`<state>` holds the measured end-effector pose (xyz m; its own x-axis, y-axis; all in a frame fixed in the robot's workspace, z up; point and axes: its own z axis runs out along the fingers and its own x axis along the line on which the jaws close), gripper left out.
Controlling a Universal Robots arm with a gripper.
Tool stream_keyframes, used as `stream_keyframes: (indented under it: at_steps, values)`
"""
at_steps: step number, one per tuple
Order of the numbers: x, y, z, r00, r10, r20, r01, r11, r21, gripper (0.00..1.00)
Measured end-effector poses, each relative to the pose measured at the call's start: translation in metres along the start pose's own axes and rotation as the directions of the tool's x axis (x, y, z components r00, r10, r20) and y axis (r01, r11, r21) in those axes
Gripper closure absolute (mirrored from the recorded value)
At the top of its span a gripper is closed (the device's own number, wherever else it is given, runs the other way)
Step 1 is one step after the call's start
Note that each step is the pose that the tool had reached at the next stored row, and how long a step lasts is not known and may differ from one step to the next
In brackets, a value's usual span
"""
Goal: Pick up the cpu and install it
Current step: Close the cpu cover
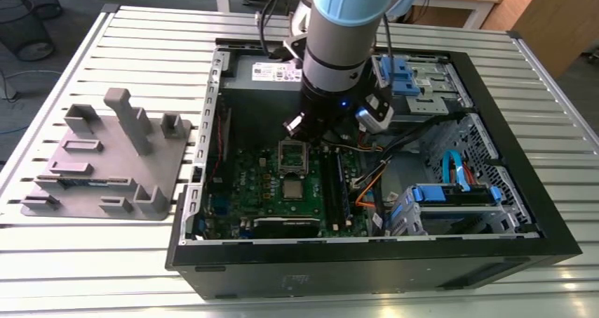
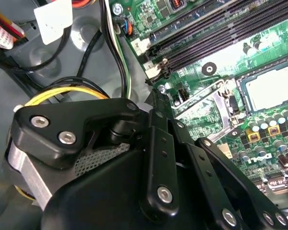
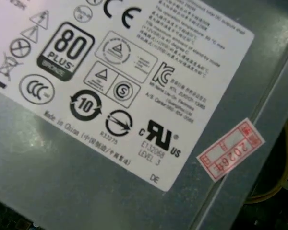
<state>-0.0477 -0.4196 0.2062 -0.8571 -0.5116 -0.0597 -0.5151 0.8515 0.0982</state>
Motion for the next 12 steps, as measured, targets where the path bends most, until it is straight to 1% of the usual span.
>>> stream_keyframes:
  at_steps: [5,8,12]
  values:
    - [0.0050,0.0029,0.0000,1.0000,-0.001,0.0013,0.001,1.0000,0.0007,0.89]
    - [0.0084,0.0048,0.0000,1.0000,-0.001,0.0033,0.001,1.0000,0.0021,0.89]
    - [0.0096,0.0048,-0.0008,1.0000,-0.002,0.0045,0.002,1.0000,0.0026,0.89]
